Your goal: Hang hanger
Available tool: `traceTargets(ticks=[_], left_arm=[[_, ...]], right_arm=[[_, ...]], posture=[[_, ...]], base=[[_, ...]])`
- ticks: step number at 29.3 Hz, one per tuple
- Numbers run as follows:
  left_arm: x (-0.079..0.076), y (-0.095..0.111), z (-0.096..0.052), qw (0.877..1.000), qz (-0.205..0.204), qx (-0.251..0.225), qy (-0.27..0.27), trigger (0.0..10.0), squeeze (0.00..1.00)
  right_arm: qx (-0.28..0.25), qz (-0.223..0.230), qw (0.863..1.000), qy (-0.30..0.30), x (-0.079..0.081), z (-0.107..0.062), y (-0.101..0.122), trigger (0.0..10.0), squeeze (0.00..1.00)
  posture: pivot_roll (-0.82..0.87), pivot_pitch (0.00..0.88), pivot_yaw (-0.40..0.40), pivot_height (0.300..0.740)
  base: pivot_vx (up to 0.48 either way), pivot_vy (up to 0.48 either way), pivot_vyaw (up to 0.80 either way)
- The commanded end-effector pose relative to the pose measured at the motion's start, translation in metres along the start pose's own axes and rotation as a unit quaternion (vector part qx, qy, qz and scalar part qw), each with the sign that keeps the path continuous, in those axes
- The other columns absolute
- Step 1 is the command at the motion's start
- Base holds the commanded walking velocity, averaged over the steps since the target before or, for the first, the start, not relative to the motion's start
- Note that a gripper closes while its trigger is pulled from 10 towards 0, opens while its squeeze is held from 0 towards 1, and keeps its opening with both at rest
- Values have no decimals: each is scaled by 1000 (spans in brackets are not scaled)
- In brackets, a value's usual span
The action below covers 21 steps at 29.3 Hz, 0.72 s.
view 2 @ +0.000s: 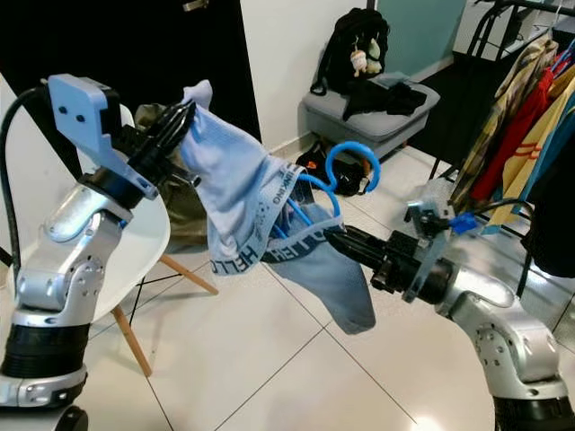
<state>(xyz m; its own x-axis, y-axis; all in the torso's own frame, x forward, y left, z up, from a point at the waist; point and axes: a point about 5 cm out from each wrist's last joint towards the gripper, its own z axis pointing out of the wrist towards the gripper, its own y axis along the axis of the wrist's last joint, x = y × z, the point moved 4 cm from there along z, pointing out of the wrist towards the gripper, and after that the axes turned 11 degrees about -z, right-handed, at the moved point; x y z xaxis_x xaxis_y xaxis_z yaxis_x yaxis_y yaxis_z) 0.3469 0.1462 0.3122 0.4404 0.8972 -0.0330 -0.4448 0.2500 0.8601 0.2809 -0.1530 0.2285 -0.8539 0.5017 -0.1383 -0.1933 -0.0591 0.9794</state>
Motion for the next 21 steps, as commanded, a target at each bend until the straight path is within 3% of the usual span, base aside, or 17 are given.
traceTargets(ticks=[1,3,6,9,16,17,18,19,21], left_arm=[[13,-7,-3,999,8,16,34,0,0],[13,-7,-3,999,8,16,34,0,0],[31,-13,-5,996,24,29,85,0,0],[44,-17,-8,992,32,38,117,0,0],[53,-23,-12,989,33,54,136,0,0],[51,-25,-12,989,26,59,130,3098,0],[51,-25,-12,989,26,59,130,3098,0],[48,-27,-11,990,20,65,122,4667,0],[48,-27,-11,990,20,65,122,4667,0]], right_arm=[[-8,6,999,38,13,-2,5,0,0],[-8,6,999,38,13,-2,5,0,0],[20,13,997,74,26,-5,-1,0,0],[32,12,997,68,26,-5,-6,0,0],[35,12,998,59,26,-4,-10,0,0],[34,10,998,52,24,-3,-10,0,0],[34,10,998,52,24,-3,-10,0,0],[34,9,998,47,23,-3,-10,0,0],[34,9,998,47,23,-3,-10,0,0]], posture=[[-38,118,65,740],[-38,118,65,740],[-38,117,65,740],[-43,117,65,740],[-43,120,69,740],[-41,121,69,740],[-41,121,69,740],[-40,122,68,740],[-40,122,68,740]], base=[[0,0,0],[0,0,0],[0,0,0],[0,0,0],[0,0,0],[0,0,0],[0,0,0],[0,0,0],[0,0,0]])
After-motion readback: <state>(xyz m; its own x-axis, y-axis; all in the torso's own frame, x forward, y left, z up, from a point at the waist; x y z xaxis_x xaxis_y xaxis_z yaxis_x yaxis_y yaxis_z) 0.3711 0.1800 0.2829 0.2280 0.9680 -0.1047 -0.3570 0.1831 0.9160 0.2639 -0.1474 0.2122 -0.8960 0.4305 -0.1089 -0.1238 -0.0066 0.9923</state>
